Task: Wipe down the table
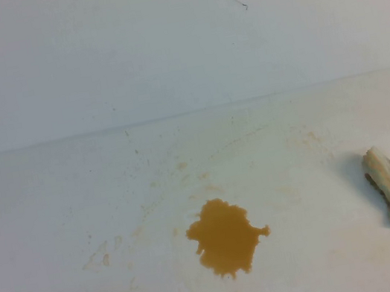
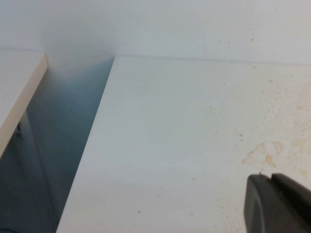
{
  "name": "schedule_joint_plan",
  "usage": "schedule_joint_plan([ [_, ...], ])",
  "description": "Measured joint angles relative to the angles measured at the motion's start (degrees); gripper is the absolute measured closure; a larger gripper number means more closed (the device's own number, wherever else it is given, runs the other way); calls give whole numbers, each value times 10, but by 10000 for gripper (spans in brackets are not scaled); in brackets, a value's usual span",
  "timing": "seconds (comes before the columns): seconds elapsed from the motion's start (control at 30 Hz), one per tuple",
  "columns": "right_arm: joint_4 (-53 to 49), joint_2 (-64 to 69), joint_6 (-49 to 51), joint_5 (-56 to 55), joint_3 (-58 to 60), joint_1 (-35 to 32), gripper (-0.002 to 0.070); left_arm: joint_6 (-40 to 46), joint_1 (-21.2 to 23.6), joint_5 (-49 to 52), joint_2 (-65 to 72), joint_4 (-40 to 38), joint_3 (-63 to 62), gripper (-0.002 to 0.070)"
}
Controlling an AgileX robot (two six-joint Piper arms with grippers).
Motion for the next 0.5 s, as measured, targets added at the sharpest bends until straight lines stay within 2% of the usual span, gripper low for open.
schedule_joint_plan([
  [0.5,-7,0,-1,0,0,0,678,0,0,0,0,0,0,678],
])
